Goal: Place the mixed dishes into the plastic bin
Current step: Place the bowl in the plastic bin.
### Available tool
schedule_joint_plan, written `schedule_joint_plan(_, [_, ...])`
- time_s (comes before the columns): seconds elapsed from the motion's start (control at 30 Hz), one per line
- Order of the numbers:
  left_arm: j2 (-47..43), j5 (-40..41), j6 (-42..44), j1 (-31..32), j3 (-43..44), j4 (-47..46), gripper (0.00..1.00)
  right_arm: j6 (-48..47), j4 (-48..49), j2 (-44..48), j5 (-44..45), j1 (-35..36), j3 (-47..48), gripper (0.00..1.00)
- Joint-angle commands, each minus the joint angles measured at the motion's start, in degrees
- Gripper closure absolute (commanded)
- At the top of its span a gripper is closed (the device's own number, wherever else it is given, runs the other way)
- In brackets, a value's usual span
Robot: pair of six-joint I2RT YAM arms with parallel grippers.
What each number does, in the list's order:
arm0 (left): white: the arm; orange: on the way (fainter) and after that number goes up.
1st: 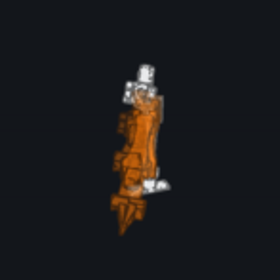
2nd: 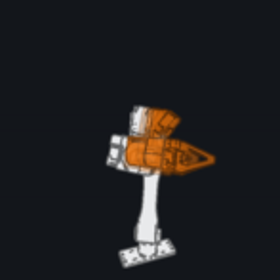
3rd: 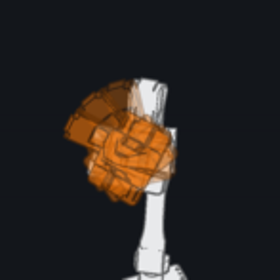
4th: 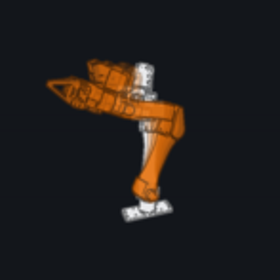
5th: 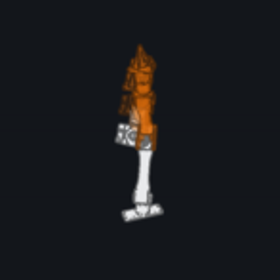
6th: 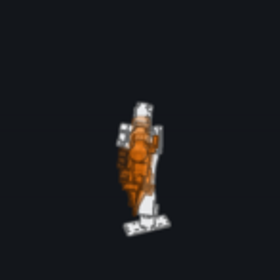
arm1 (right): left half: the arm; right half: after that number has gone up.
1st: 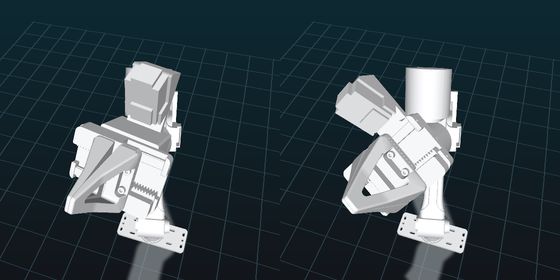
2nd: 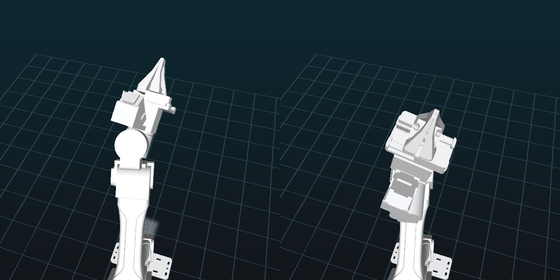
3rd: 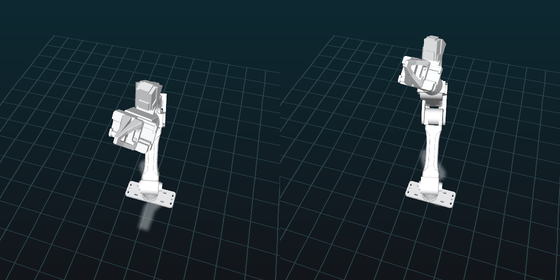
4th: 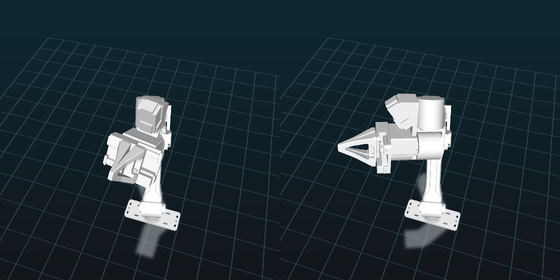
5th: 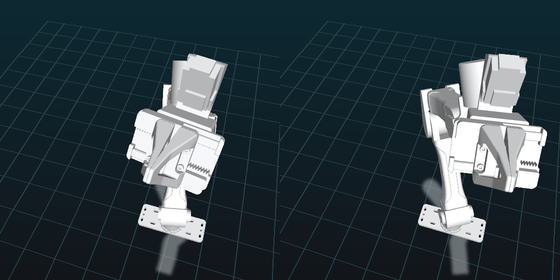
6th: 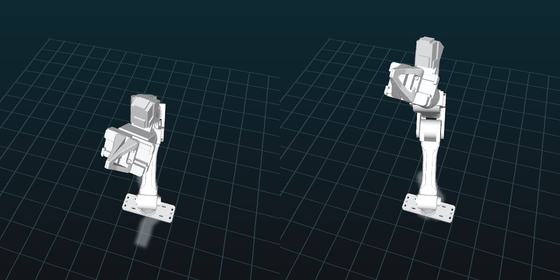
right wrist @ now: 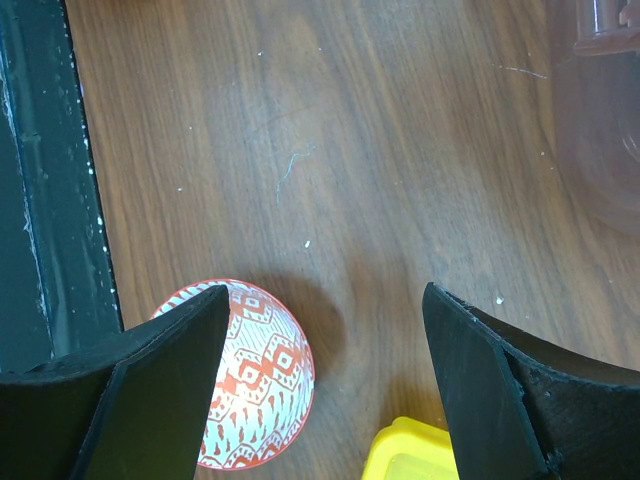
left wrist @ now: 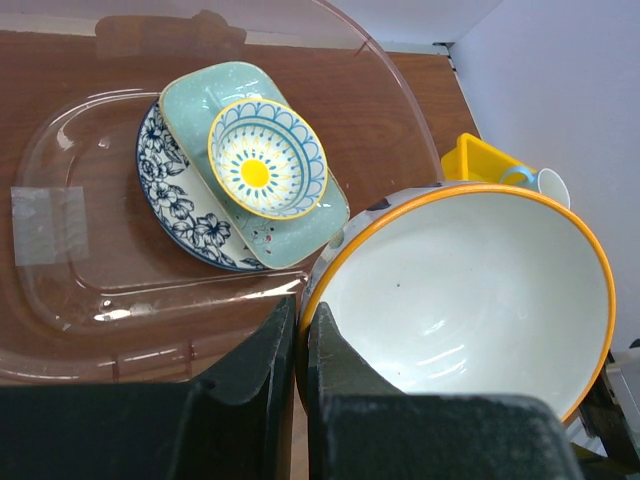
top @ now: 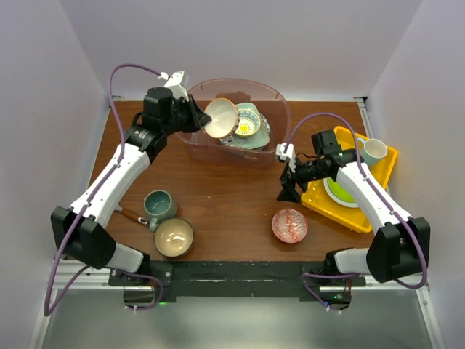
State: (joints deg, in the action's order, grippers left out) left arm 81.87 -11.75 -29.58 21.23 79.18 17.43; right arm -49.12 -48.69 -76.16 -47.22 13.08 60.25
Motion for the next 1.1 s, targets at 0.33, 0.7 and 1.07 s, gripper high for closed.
schedule_joint_plan(0.33, [6.7,-3.0,-4.2,-3.0,9.9,-6.7,1.00,-0.6,0.7,2.3,0.3,-0.2,1.0,0.18])
schedule_joint_plan(0.7, [15.8,-3.3,-6.5,-4.4,16.9,-6.7,1.00,-0.4,1.0,2.8,0.3,-0.2,0.9,0.18])
schedule_joint_plan(1.07, [28.9,-6.3,-7.9,-4.3,26.6,-6.2,1.00,-0.3,1.1,3.3,0.2,-0.2,0.8,0.18])
